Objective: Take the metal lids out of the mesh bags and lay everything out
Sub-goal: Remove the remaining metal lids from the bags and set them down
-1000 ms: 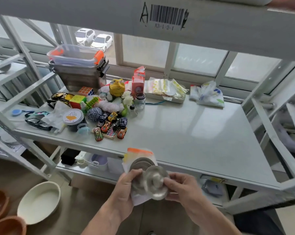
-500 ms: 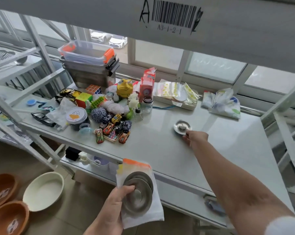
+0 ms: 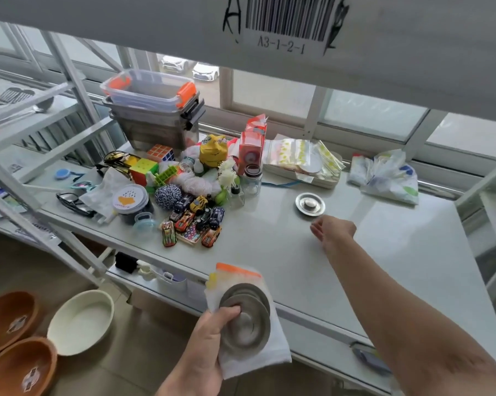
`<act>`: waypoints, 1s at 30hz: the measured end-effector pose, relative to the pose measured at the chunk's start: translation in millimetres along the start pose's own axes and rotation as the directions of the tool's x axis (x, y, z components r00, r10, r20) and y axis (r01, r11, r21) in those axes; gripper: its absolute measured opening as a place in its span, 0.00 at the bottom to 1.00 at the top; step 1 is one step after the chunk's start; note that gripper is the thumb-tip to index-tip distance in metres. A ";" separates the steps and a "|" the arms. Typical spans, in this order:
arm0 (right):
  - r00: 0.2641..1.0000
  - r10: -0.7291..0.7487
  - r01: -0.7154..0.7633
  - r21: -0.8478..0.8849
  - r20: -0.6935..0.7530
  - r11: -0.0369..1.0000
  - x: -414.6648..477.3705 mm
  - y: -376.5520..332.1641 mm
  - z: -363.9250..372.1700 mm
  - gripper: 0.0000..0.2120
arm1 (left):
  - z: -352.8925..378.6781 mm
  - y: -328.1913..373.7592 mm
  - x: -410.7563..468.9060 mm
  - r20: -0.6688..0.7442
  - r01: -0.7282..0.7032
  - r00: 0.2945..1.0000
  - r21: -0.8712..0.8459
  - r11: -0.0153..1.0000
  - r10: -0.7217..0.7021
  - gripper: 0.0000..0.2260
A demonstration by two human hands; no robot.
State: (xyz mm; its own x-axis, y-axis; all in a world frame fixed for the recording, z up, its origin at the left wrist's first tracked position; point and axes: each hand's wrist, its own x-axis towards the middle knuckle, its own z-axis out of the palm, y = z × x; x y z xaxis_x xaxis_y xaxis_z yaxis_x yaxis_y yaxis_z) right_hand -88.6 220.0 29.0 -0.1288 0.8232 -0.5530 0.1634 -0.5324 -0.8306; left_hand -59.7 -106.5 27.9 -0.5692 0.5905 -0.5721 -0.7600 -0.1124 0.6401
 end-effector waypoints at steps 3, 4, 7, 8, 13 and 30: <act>0.915 -0.135 0.166 -0.050 0.381 0.985 -82.1 24.0 -39.0 0.04 | 9.6 4.1 -2.1 -0.015 0.012 1.000 0.053 0.999 -0.011 0.17; 0.851 -0.164 0.243 -0.099 0.500 0.965 -109.4 35.2 -53.7 0.04 | 11.3 4.7 -1.9 -0.018 0.018 1.000 0.069 0.997 -0.017 0.17; 0.742 -0.199 0.472 -0.289 0.640 0.833 -166.8 68.8 -87.1 0.05 | 13.6 7.6 -0.5 -0.020 0.029 0.999 0.104 0.994 -0.027 0.18; 0.734 -0.208 0.516 -0.331 0.646 0.790 -176.5 77.7 -92.2 0.06 | 13.6 10.0 -0.4 -0.009 0.034 0.999 0.100 0.994 -0.034 0.19; 0.736 -0.299 0.612 -0.409 0.607 0.677 -195.4 97.3 -94.4 0.02 | 15.6 20.1 -3.1 0.085 0.162 0.982 0.059 0.985 -0.166 0.20; 0.995 -0.072 0.054 -0.221 -0.075 0.974 -28.2 43.0 -35.9 0.07 | -6.5 24.8 8.6 -0.132 0.111 0.986 0.100 0.989 -0.098 0.15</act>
State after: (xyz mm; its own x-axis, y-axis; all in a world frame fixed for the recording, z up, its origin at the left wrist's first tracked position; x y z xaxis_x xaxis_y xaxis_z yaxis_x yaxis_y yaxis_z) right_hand -42.8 181.1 11.2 -0.0664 0.8719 -0.4852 0.3681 -0.4305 -0.8241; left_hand -85.5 -109.4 35.4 -0.5287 0.4877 -0.6947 -0.7834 0.0347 0.6206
